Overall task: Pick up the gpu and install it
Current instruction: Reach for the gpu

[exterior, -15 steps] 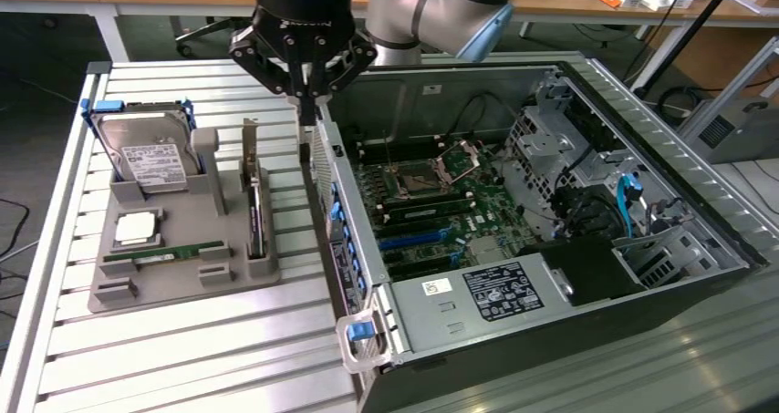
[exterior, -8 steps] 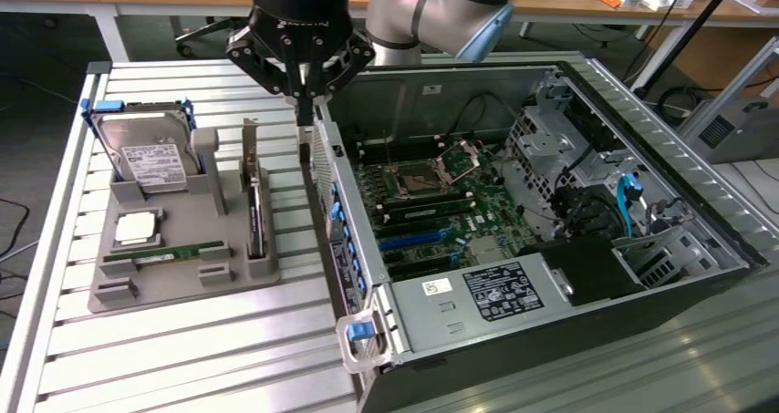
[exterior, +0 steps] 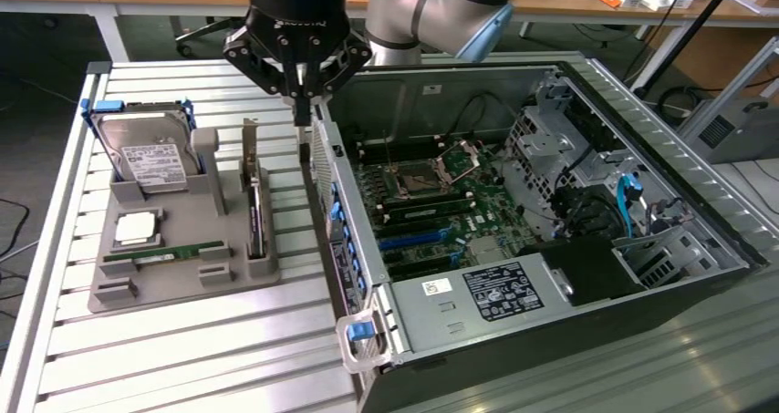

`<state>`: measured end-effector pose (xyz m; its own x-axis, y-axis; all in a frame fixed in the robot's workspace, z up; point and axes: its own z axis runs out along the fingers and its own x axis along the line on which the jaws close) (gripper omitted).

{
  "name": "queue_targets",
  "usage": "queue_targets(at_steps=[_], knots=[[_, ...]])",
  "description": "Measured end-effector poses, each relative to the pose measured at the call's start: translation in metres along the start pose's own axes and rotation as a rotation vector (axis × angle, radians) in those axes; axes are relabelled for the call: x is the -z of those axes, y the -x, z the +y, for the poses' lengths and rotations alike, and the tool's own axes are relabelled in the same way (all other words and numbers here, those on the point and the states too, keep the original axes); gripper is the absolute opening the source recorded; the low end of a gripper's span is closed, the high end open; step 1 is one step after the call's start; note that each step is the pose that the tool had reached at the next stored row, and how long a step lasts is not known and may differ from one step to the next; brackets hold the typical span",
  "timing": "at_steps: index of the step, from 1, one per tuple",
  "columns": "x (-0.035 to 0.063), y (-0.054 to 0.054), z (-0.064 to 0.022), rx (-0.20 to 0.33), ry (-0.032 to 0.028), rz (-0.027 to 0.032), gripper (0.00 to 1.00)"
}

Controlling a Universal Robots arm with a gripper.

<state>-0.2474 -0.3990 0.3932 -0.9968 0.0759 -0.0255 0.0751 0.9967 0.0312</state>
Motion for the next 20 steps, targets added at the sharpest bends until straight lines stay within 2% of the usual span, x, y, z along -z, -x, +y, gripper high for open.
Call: queue_targets(at_steps=[20], knots=[[0.0002,-0.0077,-0.0006,0.000,-0.0013,-0.0001,0.11]])
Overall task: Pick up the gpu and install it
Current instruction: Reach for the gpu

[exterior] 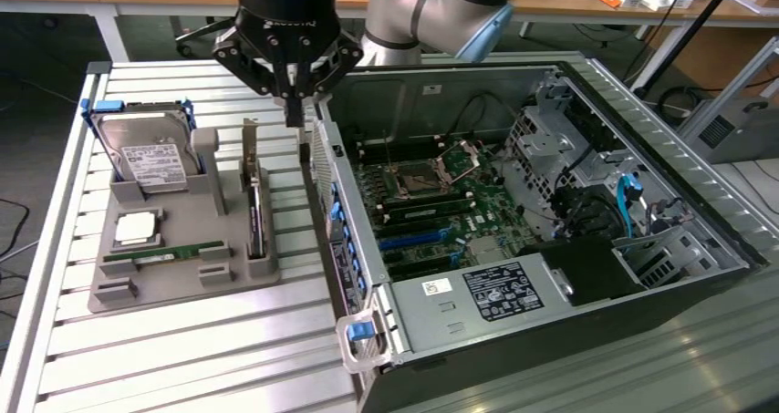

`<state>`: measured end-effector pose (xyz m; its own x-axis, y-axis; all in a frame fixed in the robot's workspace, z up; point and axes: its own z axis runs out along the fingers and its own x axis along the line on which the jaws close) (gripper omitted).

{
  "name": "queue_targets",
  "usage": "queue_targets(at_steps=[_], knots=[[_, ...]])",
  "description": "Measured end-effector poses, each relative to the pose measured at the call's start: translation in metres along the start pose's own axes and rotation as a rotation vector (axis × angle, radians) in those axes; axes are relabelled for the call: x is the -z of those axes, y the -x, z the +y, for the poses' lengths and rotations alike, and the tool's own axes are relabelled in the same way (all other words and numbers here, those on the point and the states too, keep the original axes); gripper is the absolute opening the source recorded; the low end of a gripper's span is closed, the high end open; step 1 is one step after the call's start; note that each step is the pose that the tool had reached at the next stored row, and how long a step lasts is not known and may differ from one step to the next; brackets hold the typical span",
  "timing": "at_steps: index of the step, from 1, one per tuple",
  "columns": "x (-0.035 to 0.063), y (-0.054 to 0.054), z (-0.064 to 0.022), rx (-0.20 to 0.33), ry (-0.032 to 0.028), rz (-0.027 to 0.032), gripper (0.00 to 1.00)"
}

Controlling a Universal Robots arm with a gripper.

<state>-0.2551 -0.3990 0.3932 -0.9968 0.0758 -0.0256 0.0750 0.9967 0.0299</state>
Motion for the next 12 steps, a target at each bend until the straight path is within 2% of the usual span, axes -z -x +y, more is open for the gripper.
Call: queue_targets(at_steps=[12], knots=[[0.0002,-0.0059,-0.0004,0.000,-0.0008,-0.0001,0.11]])
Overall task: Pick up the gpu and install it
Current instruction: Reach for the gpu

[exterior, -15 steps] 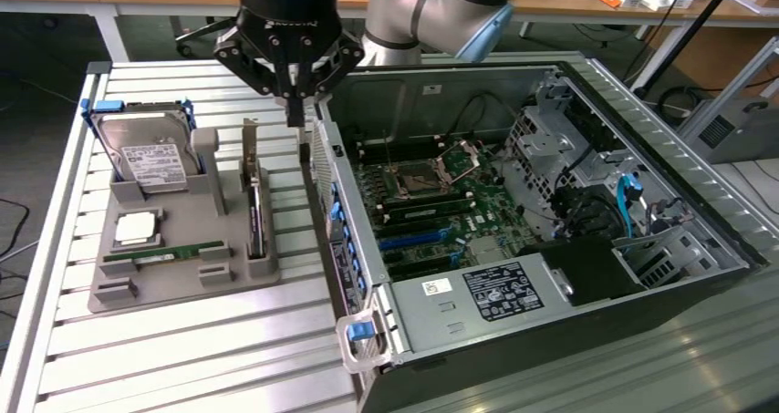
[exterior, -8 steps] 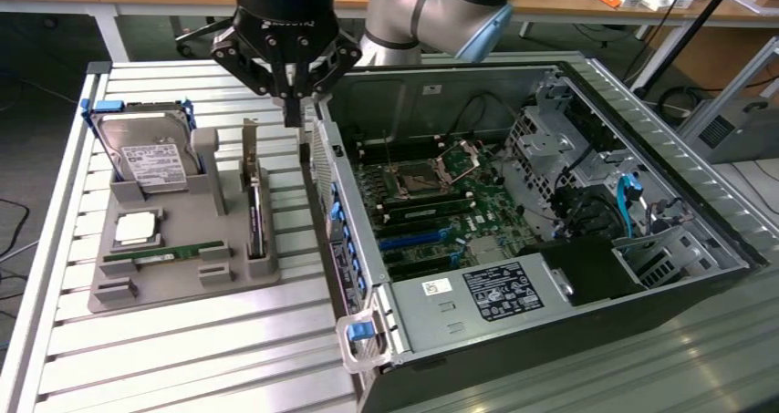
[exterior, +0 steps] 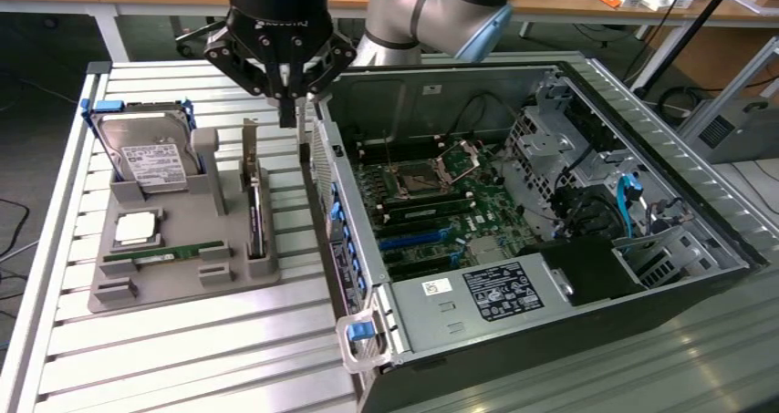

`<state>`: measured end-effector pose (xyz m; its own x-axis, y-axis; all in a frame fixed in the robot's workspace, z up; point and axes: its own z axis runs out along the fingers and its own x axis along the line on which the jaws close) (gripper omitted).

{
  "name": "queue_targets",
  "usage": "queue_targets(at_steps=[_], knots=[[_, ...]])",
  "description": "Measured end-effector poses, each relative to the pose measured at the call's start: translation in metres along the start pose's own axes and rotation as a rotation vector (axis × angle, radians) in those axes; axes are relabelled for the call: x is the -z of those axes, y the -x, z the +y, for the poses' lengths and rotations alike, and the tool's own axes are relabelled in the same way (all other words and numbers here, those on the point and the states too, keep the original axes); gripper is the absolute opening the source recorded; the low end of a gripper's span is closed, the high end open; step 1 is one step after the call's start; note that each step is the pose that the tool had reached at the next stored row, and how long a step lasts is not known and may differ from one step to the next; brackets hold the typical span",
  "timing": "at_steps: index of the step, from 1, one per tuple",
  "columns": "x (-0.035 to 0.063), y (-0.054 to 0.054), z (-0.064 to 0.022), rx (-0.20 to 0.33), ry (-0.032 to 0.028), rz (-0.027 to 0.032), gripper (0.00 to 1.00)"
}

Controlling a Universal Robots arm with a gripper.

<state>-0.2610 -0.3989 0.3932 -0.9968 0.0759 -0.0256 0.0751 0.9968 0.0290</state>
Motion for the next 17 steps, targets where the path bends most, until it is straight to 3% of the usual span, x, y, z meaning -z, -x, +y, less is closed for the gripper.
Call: queue_targets(at_steps=[8,17], knots=[[0.0004,-0.014,-0.0010,0.000,-0.0025,-0.0002,0.11],[0.0005,-0.018,-0.0014,0.000,-0.0036,-0.0003,0.11]])
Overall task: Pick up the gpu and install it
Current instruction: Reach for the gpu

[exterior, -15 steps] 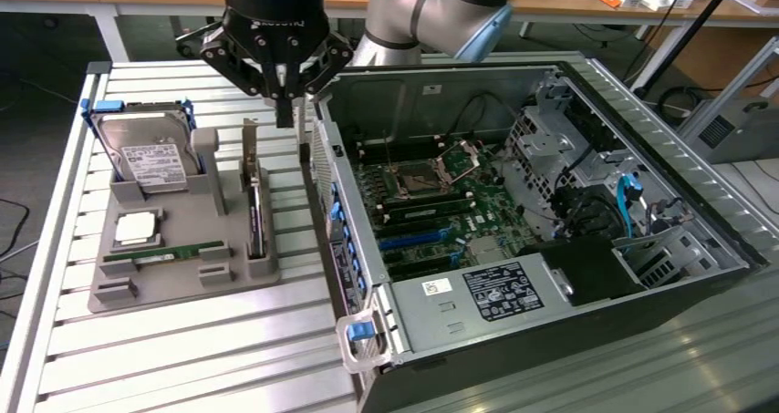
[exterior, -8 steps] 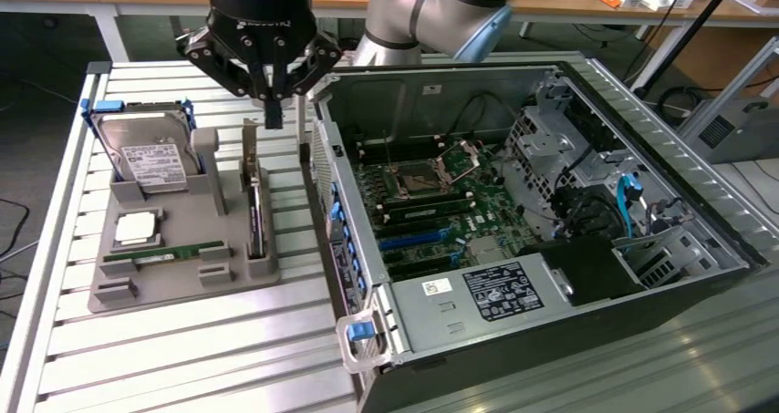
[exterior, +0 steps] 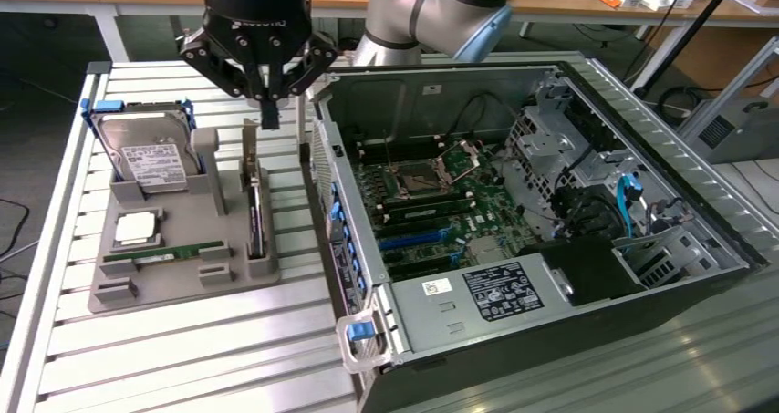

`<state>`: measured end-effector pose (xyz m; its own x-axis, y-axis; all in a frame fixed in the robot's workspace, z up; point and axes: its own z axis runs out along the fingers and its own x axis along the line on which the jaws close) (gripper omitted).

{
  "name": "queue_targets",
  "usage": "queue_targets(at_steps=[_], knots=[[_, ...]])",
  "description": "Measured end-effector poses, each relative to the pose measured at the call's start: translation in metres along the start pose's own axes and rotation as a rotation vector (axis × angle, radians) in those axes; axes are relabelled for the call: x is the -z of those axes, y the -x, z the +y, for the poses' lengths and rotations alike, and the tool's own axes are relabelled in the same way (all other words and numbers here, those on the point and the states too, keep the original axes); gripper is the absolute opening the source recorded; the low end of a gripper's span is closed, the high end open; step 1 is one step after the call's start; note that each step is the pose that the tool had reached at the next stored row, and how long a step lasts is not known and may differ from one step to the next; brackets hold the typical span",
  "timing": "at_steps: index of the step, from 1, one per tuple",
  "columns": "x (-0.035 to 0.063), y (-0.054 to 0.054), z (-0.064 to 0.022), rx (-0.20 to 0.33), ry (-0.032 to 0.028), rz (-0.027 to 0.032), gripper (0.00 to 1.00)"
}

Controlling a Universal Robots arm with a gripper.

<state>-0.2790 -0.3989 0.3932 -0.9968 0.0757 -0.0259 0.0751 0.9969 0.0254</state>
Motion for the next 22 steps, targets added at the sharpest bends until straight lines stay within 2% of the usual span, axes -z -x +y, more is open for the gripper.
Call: queue_targets(at_steps=[22], knots=[[0.0004,-0.014,-0.0010,0.000,-0.0024,-0.0002,0.11]])
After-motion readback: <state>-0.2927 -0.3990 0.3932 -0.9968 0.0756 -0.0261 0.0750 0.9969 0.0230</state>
